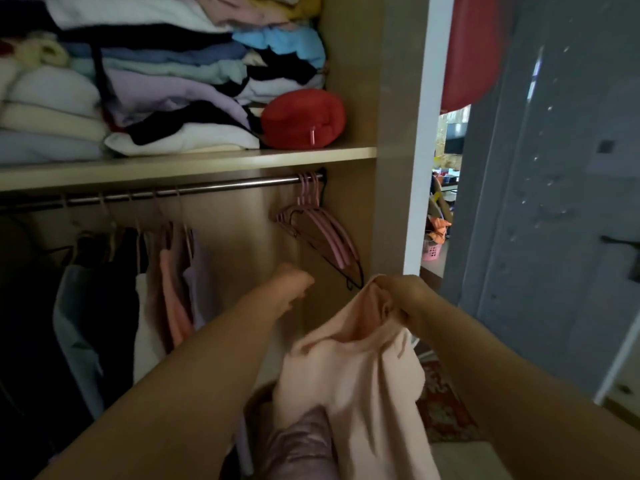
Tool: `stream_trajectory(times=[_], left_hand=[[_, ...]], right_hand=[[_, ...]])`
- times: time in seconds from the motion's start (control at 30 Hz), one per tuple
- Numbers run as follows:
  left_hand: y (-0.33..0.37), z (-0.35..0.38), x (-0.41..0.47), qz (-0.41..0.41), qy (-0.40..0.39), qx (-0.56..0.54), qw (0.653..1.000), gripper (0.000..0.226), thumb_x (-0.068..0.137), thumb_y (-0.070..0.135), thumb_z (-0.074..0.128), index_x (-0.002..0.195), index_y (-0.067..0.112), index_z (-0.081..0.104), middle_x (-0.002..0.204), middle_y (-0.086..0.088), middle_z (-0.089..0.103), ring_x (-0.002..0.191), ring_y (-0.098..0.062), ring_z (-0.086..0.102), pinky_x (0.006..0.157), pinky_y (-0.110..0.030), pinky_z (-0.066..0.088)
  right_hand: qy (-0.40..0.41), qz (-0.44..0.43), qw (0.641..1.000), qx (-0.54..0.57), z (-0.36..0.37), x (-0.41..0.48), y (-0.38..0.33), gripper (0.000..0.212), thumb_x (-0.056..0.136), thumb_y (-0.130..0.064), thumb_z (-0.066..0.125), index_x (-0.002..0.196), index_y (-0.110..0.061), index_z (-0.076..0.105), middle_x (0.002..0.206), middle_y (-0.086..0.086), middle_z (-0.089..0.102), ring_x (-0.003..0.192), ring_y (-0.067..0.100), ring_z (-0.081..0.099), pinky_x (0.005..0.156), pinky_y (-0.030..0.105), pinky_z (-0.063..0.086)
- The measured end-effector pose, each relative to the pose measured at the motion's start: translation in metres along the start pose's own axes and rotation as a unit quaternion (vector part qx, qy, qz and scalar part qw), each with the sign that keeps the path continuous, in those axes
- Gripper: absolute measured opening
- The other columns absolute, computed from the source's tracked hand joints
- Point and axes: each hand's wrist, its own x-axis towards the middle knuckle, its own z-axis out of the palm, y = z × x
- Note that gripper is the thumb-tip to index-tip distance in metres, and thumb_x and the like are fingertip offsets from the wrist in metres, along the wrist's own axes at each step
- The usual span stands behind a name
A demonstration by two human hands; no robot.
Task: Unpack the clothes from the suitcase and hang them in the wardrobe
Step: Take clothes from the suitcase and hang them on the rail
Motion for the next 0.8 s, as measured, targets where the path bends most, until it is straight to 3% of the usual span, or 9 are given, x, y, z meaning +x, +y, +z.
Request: stream_trajectory(times=[0.17,0.23,0.3,0.4,0.5,0.7,0.8], left_hand=[[0.023,0.002,0.043,0.039,-0.044,-0.039,0.997,0.009,0.096,0.022,0.048,0.088,0.020,0.053,0.101,-0.003,0.057,0.089,-0.017,0.050,0.078,-0.030,0.036],[0.028,0.006,0.060,0.051,-0.060,-0.049,0.996,0.010,0.097,0.024,0.046,0.101,0.019,0.053,0.106,-0.003,0.057,0.095,-0.018,0.051,0.080,-0.030,0.036],[0.035,0.010,0.077,0.058,-0.063,-0.054,0.995,0.025,0.096,0.026,0.048,0.117,0.015,0.056,0.116,-0.005,0.059,0.106,-0.022,0.056,0.079,-0.030,0.039],[0.044,0.018,0.100,0.081,-0.062,-0.052,0.993,0.035,0.097,0.027,0.048,0.127,0.010,0.055,0.126,-0.012,0.059,0.112,-0.028,0.057,0.082,-0.032,0.047],[0.049,0.028,0.118,0.083,-0.048,-0.069,0.993,0.037,0.098,0.022,0.046,0.130,0.004,0.052,0.128,-0.016,0.057,0.114,-0.030,0.057,0.094,-0.036,0.047],[0.046,0.038,0.141,0.102,-0.009,-0.037,0.994,0.037,0.093,0.024,0.058,0.121,0.001,0.060,0.125,-0.016,0.061,0.111,-0.031,0.059,0.093,-0.033,0.048],[0.046,0.040,0.149,0.110,-0.019,-0.040,0.993,0.034,0.092,0.024,0.059,0.118,0.003,0.062,0.121,-0.015,0.063,0.109,-0.030,0.060,0.089,-0.033,0.047]], right_hand=[[0.024,-0.027,0.998,-0.050,0.024,0.015,-0.005,0.011,0.077,-0.012,0.064,0.086,-0.005,0.065,0.087,0.019,0.065,0.080,0.031,0.063,0.079,0.042,0.054],[0.039,-0.033,0.997,-0.065,0.026,0.019,-0.006,0.009,0.079,-0.010,0.063,0.087,-0.007,0.065,0.089,0.018,0.065,0.087,0.033,0.064,0.084,0.044,0.056],[0.065,-0.038,0.994,-0.074,0.028,0.022,-0.008,0.007,0.081,-0.008,0.062,0.087,-0.008,0.063,0.090,0.016,0.064,0.089,0.031,0.064,0.083,0.041,0.056],[0.092,-0.051,0.991,-0.085,0.028,0.023,-0.012,0.010,0.083,-0.009,0.060,0.092,-0.008,0.064,0.085,0.010,0.063,0.075,0.022,0.062,0.066,0.028,0.053],[0.117,-0.052,0.988,-0.091,0.031,0.025,-0.014,0.008,0.085,-0.010,0.059,0.078,-0.014,0.061,0.072,0.001,0.059,0.063,0.012,0.055,0.052,0.018,0.045],[0.144,-0.036,0.984,-0.103,0.039,0.031,-0.007,0.018,0.086,-0.017,0.060,0.068,-0.018,0.062,0.069,0.002,0.060,0.067,0.018,0.058,0.064,0.026,0.048],[0.151,-0.029,0.983,-0.104,0.043,0.031,-0.006,0.018,0.086,-0.021,0.060,0.069,-0.018,0.064,0.069,0.002,0.061,0.064,0.017,0.057,0.060,0.025,0.048]])
